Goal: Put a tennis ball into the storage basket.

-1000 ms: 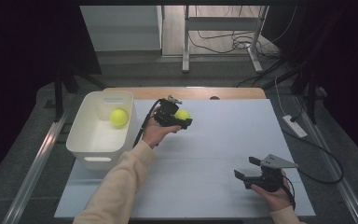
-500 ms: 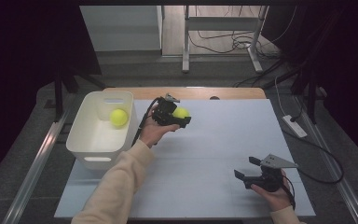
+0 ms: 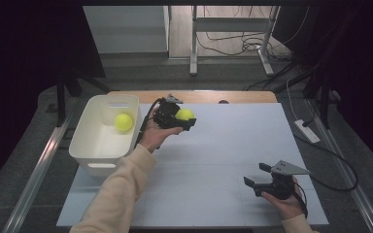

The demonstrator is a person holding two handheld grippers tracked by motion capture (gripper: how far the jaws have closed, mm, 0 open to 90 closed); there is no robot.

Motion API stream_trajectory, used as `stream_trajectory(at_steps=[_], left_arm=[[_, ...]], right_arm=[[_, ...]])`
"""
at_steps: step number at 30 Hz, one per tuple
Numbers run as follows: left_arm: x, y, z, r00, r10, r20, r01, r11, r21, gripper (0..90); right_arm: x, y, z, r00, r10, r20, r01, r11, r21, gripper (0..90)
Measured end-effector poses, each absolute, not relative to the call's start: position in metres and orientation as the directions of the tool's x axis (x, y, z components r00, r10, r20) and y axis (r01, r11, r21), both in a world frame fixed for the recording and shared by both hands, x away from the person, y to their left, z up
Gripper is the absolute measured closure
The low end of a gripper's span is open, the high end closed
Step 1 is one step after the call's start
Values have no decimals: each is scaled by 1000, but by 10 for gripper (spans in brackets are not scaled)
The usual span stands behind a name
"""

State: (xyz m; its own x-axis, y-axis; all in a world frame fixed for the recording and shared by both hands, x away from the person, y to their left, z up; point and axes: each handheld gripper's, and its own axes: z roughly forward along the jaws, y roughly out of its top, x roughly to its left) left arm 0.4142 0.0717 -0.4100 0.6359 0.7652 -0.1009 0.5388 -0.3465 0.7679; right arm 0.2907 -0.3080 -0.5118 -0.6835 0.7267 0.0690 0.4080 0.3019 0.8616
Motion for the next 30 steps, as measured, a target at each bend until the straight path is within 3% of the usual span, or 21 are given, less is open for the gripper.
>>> stream_trajectory(at_steps=[30], left_arm=[[401,89,-382,629,772,-90,512,-324,796,271]], right_arm=[[290,-308,-511,-684,726,68,404,300,864,142]])
